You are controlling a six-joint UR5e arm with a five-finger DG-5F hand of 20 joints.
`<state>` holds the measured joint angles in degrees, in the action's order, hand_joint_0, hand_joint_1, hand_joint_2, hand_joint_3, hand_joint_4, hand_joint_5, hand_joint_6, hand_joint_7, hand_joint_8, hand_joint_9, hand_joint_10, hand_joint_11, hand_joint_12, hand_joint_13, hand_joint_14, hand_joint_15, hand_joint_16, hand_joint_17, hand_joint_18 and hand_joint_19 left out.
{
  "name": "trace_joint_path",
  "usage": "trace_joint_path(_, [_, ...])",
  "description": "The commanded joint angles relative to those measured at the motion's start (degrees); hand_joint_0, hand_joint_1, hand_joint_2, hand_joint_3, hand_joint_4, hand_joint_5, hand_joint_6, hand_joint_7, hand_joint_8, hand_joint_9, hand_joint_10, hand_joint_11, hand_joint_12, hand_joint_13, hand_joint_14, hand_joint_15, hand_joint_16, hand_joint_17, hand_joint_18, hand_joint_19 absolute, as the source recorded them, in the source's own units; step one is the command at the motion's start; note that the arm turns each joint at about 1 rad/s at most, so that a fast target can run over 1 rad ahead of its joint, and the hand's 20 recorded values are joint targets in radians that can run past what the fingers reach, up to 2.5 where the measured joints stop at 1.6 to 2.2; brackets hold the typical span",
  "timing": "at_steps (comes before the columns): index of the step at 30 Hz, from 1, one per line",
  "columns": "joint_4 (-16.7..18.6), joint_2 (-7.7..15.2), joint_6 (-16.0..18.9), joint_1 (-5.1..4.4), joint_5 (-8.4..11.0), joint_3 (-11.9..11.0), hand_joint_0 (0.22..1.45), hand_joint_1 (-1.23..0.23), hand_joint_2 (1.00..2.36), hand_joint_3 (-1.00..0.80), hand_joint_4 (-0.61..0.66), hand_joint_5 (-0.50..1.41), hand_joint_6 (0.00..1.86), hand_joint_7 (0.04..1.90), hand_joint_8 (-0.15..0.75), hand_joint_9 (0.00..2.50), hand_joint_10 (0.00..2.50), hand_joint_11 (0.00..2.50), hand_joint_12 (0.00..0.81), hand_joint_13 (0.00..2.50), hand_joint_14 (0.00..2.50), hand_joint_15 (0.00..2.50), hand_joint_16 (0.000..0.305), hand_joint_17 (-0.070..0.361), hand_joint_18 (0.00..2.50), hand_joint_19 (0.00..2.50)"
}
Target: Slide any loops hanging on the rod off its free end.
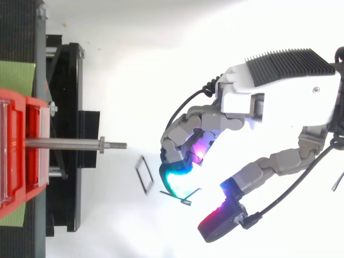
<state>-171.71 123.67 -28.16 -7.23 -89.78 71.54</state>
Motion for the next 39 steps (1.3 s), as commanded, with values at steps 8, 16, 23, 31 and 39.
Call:
trace_joint_path(8, [-1.52,-0.01,0.82,-0.07,0.05,-0.09,0.58,-0.63,1.0,-0.44,0.11,-0.13,0.87,1.24,0.317,1.1,0.01,0.36,0.314,0.9,0.01,0.15,0.047,0.106,0.94,0.38])
trace_joint_path(16, [-2.49,-0.01,1.88,-0.16,-0.04,0.0,0.58,-0.53,1.0,-0.45,0.11,-0.13,0.86,1.18,0.319,1.11,0.01,0.37,0.316,0.9,0.01,0.17,0.047,0.106,0.94,0.38])
trace_joint_path(23, [-2.4,-0.01,1.88,-0.16,-0.04,-0.09,0.58,-0.5,1.0,-0.48,0.13,-0.13,0.85,1.16,0.316,1.11,0.01,0.36,0.318,0.9,0.01,0.16,0.047,0.107,0.94,0.39])
trace_joint_path(31, [-2.4,-0.01,1.88,-0.16,-0.04,-0.09,0.56,-0.49,1.0,-0.5,0.12,-0.12,0.82,1.13,0.317,1.12,0.01,0.35,0.321,0.91,0.01,0.16,0.048,0.108,0.94,0.38])
trace_joint_path(39, [-2.49,-0.01,1.88,-0.16,0.05,0.0,0.59,-0.64,1.01,-0.36,0.07,-0.12,0.8,1.24,0.311,1.1,0.01,0.35,0.318,0.9,0.01,0.16,0.047,0.106,0.93,0.38])
